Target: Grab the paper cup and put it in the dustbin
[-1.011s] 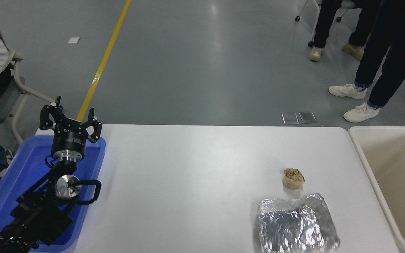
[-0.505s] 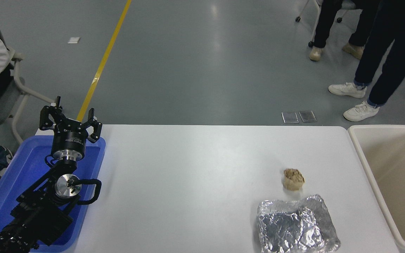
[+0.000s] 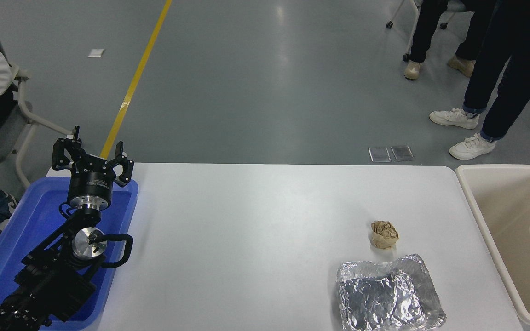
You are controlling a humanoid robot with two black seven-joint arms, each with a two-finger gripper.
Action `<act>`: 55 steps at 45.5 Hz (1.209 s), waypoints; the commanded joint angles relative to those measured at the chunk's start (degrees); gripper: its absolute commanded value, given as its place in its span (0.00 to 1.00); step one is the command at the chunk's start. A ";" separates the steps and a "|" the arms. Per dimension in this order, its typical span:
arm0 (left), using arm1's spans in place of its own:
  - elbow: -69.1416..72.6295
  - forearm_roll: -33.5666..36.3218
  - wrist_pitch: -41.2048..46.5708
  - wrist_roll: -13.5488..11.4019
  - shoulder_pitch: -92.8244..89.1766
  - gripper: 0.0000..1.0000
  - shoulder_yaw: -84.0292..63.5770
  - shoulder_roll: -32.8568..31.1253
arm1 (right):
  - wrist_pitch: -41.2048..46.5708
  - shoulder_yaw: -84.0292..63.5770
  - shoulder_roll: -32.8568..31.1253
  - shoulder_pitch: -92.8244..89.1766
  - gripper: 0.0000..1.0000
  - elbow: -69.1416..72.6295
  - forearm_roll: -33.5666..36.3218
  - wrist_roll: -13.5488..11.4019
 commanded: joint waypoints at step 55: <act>0.00 0.09 0.00 0.09 -0.09 0.99 0.09 0.00 | 9.14 -44.59 -10.79 66.75 1.00 64.05 2.04 -0.68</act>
